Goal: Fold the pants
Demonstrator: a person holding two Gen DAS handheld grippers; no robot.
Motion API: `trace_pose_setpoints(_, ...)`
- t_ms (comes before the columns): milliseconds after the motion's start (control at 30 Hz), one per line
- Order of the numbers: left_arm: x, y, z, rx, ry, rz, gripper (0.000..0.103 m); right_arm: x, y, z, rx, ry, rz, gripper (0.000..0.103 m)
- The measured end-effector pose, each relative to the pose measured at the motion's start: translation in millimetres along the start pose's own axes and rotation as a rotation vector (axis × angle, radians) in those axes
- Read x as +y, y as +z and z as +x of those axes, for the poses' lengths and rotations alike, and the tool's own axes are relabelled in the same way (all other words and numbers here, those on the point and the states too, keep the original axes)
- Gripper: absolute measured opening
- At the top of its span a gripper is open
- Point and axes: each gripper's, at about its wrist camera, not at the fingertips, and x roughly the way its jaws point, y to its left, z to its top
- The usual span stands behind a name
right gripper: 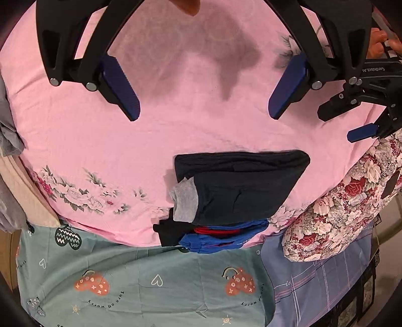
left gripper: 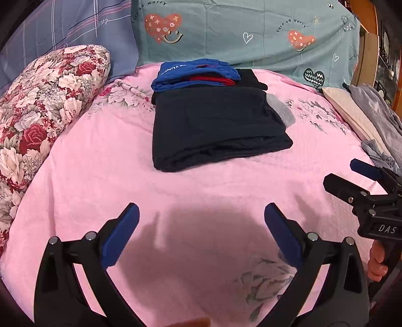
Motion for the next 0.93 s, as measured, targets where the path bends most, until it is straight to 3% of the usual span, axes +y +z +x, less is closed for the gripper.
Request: trace_pose_setpoints(933, 2.1, -2.4, 4.0, 0.016, -0.023, -0.013, 0.101, 11.8, -0.7, 5.0, 0.042, 0.006, -0.061, 0.102)
